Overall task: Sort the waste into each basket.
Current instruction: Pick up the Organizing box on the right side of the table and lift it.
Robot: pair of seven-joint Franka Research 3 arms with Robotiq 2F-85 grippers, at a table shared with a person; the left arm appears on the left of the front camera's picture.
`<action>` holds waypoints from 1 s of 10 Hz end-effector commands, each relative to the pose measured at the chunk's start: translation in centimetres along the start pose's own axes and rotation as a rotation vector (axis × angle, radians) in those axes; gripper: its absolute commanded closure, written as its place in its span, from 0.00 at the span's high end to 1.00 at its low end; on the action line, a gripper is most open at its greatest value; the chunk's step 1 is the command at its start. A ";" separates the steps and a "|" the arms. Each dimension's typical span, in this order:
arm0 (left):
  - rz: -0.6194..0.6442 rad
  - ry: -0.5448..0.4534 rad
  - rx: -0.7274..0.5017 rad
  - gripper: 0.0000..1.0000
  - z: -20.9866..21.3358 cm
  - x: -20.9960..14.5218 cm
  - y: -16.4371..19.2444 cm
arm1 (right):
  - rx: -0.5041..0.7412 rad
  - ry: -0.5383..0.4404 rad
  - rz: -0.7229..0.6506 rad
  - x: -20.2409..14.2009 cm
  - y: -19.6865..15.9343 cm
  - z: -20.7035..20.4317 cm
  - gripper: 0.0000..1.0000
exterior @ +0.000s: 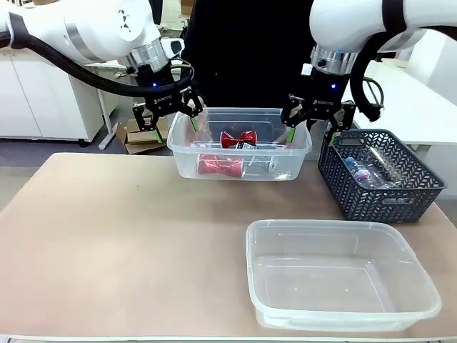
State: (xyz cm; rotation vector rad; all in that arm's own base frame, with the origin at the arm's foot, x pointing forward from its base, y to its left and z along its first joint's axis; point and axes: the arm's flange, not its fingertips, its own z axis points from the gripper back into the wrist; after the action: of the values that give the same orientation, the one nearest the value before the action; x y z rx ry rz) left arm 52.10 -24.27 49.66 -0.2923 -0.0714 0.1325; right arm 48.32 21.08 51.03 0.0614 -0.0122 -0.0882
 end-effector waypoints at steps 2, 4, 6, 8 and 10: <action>-0.002 -0.006 0.003 1.00 0.2 0.0 0.1 | 0.029 0.007 0.020 0.1 -0.2 0.4 1.00; 0.000 0.000 0.000 1.00 0.0 0.0 0.0 | 0.000 0.000 0.002 0.0 0.0 0.0 1.00; -0.157 -0.109 -0.049 1.00 7.5 -5.9 0.2 | 0.074 -0.220 0.081 -9.9 -1.8 6.5 1.00; -0.241 -0.250 -0.094 1.00 13.4 -14.0 3.5 | 0.158 -0.328 0.031 -20.3 -3.4 10.8 1.00; -0.436 -0.144 -0.194 1.00 13.9 -21.9 6.9 | 0.310 -0.167 0.039 -28.2 -5.3 10.3 1.00</action>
State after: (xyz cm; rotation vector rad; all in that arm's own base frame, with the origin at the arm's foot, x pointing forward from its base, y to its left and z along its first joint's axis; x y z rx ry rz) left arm 32.27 -19.53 62.67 -0.3985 -0.3365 -0.1801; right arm 23.19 19.49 62.72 0.2738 -0.2675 -0.0411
